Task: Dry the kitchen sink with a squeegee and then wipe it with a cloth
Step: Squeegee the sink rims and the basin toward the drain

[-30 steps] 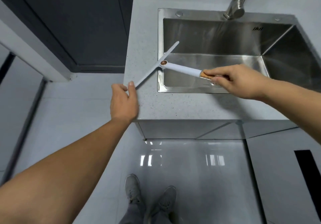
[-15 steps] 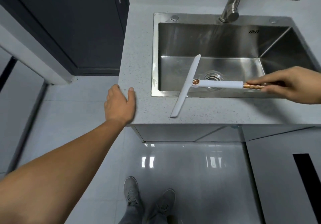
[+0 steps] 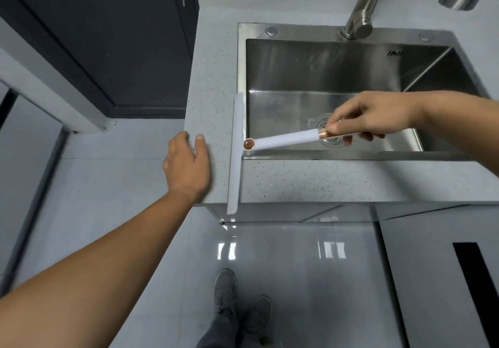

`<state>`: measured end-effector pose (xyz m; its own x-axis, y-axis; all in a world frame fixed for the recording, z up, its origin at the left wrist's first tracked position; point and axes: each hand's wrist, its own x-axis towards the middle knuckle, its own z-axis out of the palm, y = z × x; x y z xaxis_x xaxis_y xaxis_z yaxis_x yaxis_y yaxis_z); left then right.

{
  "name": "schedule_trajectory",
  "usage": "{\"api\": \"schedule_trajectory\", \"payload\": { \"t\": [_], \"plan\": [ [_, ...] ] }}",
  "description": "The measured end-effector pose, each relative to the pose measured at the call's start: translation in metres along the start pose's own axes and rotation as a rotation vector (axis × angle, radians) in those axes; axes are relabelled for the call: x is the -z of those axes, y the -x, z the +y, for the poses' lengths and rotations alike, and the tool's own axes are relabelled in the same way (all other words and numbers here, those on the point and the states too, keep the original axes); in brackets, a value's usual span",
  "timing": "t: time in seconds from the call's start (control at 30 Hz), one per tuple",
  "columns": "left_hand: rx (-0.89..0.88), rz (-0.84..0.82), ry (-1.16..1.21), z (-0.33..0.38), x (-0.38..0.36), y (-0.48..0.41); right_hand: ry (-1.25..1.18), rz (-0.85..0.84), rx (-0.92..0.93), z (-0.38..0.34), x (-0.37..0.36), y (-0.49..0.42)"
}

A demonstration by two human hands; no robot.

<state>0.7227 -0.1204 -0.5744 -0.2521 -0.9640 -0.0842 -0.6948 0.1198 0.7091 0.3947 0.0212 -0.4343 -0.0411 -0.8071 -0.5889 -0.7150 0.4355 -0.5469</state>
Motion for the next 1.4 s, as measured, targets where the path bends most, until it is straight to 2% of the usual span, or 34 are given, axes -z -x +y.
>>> {"api": "schedule_trajectory", "payload": {
  "t": [0.17,0.3,0.53,0.7,0.87,1.03,1.2,1.3,1.4],
  "plan": [
    [-0.142,-0.034,-0.243,0.020,-0.022,0.003,-0.010,-0.066,-0.068,0.006,0.001,-0.019],
    [-0.227,-0.032,-0.339,0.022,-0.037,0.009,-0.009,-0.066,-0.105,0.040,0.004,-0.008],
    [-0.246,0.044,-0.429,0.044,-0.059,0.018,0.075,-0.105,-0.157,0.128,0.046,0.043],
    [-0.219,0.058,-0.420,0.078,-0.084,0.032,0.134,-0.088,-0.218,0.192,0.094,0.080],
    [-0.286,0.019,-0.389,0.109,-0.114,0.050,0.072,-0.005,-0.272,0.220,0.132,0.098],
    [-0.282,0.007,-0.315,0.129,-0.137,0.058,0.066,0.045,-0.137,0.201,0.148,0.079],
    [-0.129,0.100,-0.010,0.133,-0.142,0.058,0.210,-0.045,-0.049,0.165,0.103,0.043],
    [-0.125,0.056,-0.079,0.132,-0.144,0.058,0.211,-0.087,-0.083,0.173,0.095,0.039],
    [-0.220,-0.017,-0.240,0.138,-0.150,0.060,0.215,-0.113,-0.128,0.200,0.105,0.053]
  ]
}}
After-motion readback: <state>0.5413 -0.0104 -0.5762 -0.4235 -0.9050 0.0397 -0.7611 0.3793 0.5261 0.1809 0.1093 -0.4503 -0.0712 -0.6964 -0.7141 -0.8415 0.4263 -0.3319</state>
